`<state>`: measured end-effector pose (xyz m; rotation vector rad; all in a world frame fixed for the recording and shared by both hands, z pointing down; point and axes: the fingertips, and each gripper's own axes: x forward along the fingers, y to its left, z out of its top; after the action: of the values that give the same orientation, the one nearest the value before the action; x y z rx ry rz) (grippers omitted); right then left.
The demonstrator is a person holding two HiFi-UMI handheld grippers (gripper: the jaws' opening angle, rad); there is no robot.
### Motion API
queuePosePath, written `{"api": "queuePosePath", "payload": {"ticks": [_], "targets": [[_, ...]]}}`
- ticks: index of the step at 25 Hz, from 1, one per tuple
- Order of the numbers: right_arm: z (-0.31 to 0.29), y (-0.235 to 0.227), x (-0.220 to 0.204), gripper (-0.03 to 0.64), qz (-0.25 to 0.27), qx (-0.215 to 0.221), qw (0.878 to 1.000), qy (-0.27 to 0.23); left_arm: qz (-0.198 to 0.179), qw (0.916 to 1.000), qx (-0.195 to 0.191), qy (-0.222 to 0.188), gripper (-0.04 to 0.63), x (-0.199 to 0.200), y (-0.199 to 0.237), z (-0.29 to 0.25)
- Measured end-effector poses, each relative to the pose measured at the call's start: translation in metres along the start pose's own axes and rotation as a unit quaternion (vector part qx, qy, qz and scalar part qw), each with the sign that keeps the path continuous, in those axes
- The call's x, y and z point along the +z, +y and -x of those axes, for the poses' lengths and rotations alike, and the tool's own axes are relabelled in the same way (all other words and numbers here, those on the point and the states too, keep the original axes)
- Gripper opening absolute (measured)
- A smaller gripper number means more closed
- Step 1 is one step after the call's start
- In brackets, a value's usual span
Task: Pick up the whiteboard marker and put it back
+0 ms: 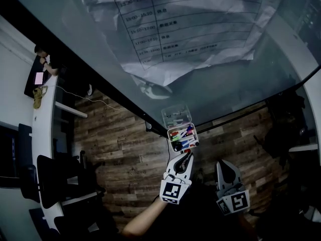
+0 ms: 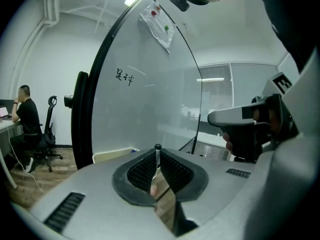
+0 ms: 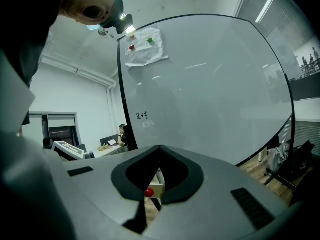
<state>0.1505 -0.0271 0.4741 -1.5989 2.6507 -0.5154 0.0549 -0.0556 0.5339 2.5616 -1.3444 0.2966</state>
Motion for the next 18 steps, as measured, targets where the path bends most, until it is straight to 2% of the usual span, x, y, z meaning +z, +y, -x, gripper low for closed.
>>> {"api": "queuePosePath", "payload": {"ticks": [18], "targets": [[-0.002, -0.014, -0.005, 0.014, -0.016, -0.013, 1.0, 0.01, 0.001, 0.9993, -0.019, 0.031, 0.091, -0.018, -0.001, -0.028]]}}
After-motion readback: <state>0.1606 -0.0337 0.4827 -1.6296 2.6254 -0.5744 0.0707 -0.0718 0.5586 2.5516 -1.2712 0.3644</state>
